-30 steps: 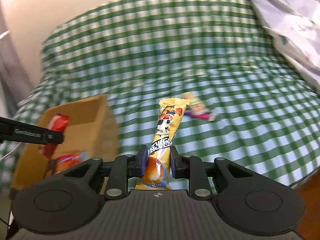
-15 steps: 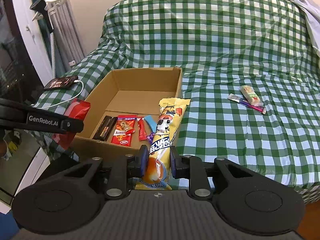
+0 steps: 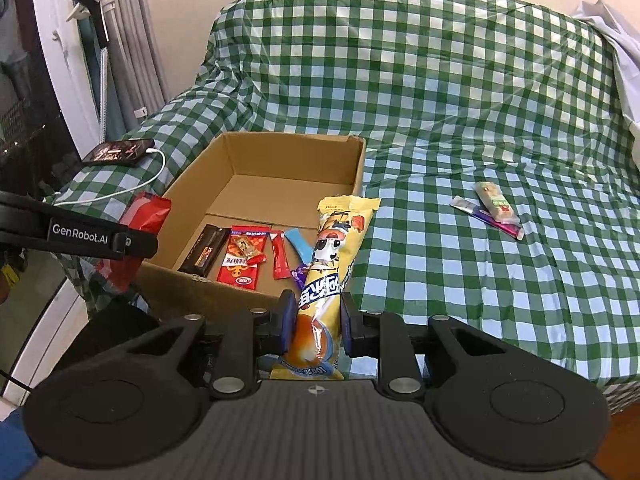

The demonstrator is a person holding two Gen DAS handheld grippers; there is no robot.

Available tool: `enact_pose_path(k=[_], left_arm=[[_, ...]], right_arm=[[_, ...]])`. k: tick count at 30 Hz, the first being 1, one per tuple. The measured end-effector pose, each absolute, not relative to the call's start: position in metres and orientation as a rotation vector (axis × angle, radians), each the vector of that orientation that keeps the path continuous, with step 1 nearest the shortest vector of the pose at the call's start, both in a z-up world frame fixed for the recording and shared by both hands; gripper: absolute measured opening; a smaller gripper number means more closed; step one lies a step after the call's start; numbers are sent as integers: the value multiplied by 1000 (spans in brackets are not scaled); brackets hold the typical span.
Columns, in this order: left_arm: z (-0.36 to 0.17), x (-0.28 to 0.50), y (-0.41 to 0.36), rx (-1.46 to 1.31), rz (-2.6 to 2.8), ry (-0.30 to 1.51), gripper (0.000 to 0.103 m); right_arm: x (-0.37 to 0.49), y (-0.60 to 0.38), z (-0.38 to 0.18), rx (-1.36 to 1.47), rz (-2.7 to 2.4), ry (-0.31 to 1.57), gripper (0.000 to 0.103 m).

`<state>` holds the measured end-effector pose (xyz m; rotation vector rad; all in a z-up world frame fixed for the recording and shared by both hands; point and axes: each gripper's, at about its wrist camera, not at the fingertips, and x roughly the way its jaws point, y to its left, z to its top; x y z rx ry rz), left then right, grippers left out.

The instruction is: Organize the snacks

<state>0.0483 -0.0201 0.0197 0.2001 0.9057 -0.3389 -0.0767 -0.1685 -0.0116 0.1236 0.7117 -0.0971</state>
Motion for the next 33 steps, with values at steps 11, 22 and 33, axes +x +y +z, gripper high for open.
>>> enact_pose_path(k=[11, 22, 33], left_arm=[[12, 62, -20, 190, -331, 929, 45], [4, 83, -19, 185, -316, 961, 45], [-3, 122, -17, 163, -283, 986, 45]], right_arm=[[-63, -171, -13, 113, -105, 727, 24], [-41, -174, -18, 115, -106, 750, 24], [-8, -168, -17, 87, -58, 760, 25]])
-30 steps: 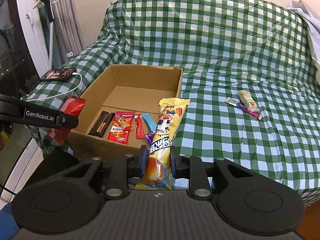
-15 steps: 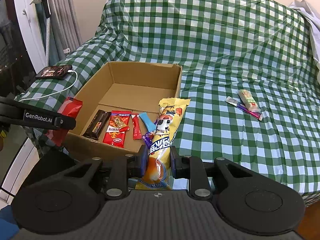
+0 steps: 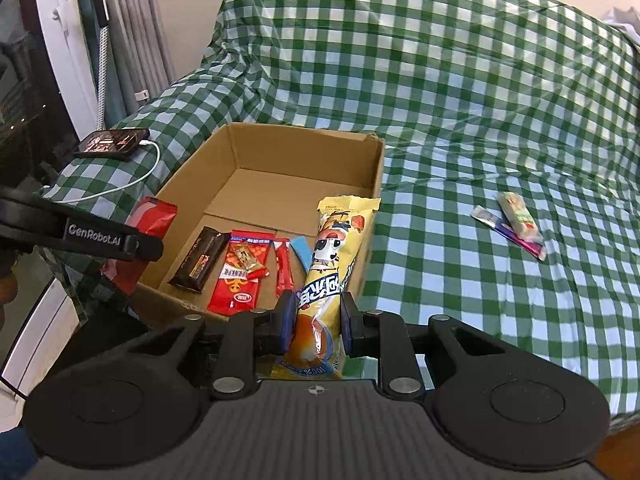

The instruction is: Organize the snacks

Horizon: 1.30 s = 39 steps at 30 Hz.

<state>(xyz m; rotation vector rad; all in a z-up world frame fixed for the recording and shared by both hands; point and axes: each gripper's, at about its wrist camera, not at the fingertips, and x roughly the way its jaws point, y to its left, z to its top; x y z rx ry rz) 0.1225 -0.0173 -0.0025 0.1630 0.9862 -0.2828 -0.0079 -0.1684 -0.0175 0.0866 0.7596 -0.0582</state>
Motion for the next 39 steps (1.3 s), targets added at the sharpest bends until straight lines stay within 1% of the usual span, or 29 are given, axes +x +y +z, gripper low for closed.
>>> enact_pose_path(k=[11, 25, 26, 27, 28, 29, 30, 31, 35, 37, 39], left_arm=[[-16, 175, -24, 162, -248, 1013, 45], [-67, 223, -41, 217, -231, 1099, 47], [-71, 225, -42, 228, -227, 1109, 50], [-75, 229, -45, 244, -226, 1120, 65], [-78, 232, -47, 260, -227, 1139, 80], [-81, 235, -49, 270, -222, 1161, 103], [-82, 236, -50, 268, -213, 1165, 103], [-81, 236, -50, 264, -205, 1159, 103], [-77, 229, -46, 286, -190, 1138, 103], [-71, 219, -42, 285, -197, 1126, 103], [-64, 207, -37, 278, -199, 1111, 103]], right_arm=[[47, -167, -22, 69, -7, 772, 25], [108, -165, -61, 57, 52, 875, 25], [112, -166, -64, 60, 54, 886, 25], [116, -166, -67, 66, 64, 900, 26], [120, -167, -69, 75, 71, 913, 30], [123, -167, -70, 83, 64, 920, 38], [124, -168, -69, 87, 49, 923, 64], [124, -168, -68, 92, 26, 919, 81], [114, -172, -58, 100, 15, 890, 84], [106, -174, -55, 100, -3, 887, 89], [95, -178, -52, 90, -18, 882, 90]])
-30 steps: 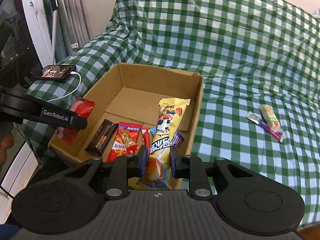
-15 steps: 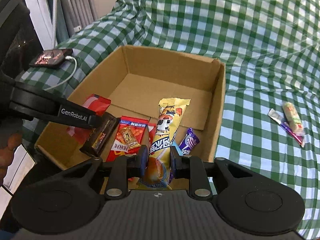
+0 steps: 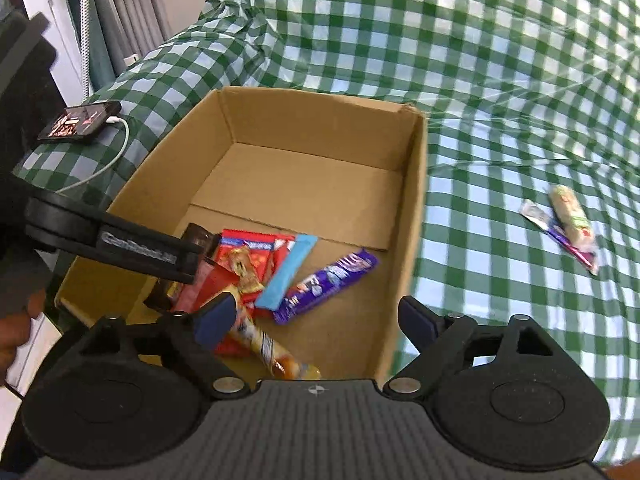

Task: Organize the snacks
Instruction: 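Open both grippers to drop the snacks and move toward the cloth, then grasp the white-purple tube snack with the left gripper while the right grasps the peanut stick pack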

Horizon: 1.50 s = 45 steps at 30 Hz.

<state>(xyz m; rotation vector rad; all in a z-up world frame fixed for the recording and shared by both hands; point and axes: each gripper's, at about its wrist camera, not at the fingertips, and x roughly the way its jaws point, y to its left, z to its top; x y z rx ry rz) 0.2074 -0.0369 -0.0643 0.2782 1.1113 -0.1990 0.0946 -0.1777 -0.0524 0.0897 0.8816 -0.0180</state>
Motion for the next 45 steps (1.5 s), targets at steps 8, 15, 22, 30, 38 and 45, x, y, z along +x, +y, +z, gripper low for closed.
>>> enact_pose_path(k=[8, 15, 22, 30, 38, 45], left_arm=[[-32, 174, -41, 246, -219, 1069, 103], [-13, 168, -67, 245, -238, 1055, 103], [-15, 178, -115, 308, -254, 1074, 103], [-33, 214, -187, 332, -303, 1127, 103], [-70, 256, -289, 252, -385, 1210, 103], [-147, 319, -413, 100, -346, 1365, 103]], right_arm=[[48, -224, -46, 140, -164, 840, 93], [37, -293, -49, 143, -296, 730, 97], [87, -415, -98, 111, -510, 674, 99], [180, -508, -181, 141, -546, 805, 99], [219, -564, -224, 179, -521, 797, 98], [187, -642, -218, 235, -468, 827, 99]])
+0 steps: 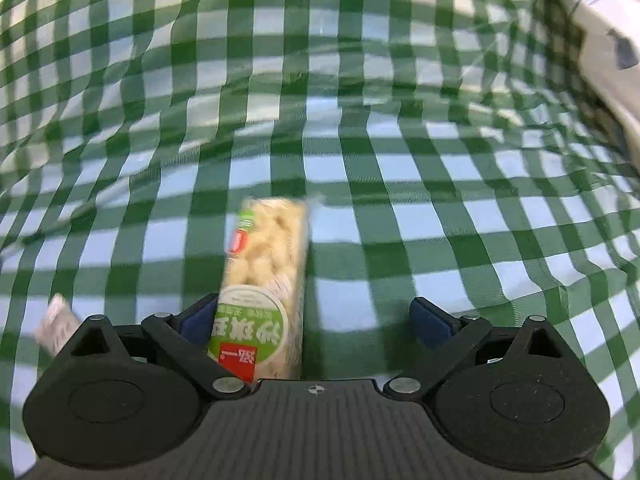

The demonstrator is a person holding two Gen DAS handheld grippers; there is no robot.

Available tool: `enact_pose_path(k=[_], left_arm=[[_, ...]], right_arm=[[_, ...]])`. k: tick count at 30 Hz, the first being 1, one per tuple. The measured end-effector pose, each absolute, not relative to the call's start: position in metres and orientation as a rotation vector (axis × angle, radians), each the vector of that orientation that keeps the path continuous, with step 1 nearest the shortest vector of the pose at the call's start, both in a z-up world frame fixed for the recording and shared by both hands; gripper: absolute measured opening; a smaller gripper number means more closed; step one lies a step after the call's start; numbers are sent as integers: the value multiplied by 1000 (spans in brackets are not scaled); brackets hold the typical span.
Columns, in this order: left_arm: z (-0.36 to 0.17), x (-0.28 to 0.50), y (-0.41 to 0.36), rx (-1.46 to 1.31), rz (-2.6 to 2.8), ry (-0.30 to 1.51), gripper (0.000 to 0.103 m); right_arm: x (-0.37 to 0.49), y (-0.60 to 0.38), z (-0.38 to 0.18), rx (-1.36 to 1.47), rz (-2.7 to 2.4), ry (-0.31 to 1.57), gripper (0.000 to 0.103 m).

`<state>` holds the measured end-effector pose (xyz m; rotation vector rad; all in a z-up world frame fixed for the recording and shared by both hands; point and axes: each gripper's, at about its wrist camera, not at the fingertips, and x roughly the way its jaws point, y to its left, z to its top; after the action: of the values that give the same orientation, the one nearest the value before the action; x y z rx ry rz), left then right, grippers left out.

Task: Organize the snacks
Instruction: 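Grasp the white-purple tube snack with the left gripper while the right grasps the peanut stick pack, then carry both snacks over the box and lower them inside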

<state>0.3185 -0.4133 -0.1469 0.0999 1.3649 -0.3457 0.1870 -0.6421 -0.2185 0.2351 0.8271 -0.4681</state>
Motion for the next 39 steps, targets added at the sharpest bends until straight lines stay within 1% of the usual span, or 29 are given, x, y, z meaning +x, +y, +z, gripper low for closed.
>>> enact_pose_path(k=[4, 8, 11, 18, 19, 20, 21, 22, 23, 24, 27, 29, 31, 39], left_arm=[[-191, 346, -468, 32, -277, 1425, 103], [-228, 359, -500, 75, -240, 1473, 103], [-231, 351, -515, 187, -223, 1445, 103], [-232, 343, -511, 207, -236, 1417, 102], [-231, 341, -510, 206, -234, 1406, 98], [-225, 337, -503, 209, -210, 1380, 82], [-219, 333, -496, 205, -200, 1355, 62], [-214, 329, -494, 198, -223, 1343, 52], [-211, 326, -489, 197, -255, 1335, 29], [-209, 323, -482, 199, -284, 1336, 24], [-203, 310, -461, 236, -330, 1337, 21], [-192, 296, -447, 283, -362, 1282, 20], [-178, 280, -432, 322, -389, 1227, 20], [-110, 230, -380, 327, -477, 1114, 20]], right_arm=[[172, -656, -224, 211, -447, 841, 101], [170, -659, -226, 210, -444, 823, 102], [175, -657, -228, 181, -436, 822, 102], [182, -652, -226, 134, -436, 799, 102], [181, -652, -226, 128, -434, 794, 96], [179, -650, -223, 125, -412, 781, 87], [176, -646, -220, 114, -386, 768, 57], [174, -639, -216, 84, -371, 769, 38], [173, -633, -215, 63, -376, 783, 39], [171, -629, -214, 58, -373, 789, 39], [159, -614, -211, 66, -371, 800, 38], [145, -604, -204, 123, -391, 784, 38], [128, -591, -194, 167, -409, 757, 38], [74, -526, -149, 239, -458, 677, 38]])
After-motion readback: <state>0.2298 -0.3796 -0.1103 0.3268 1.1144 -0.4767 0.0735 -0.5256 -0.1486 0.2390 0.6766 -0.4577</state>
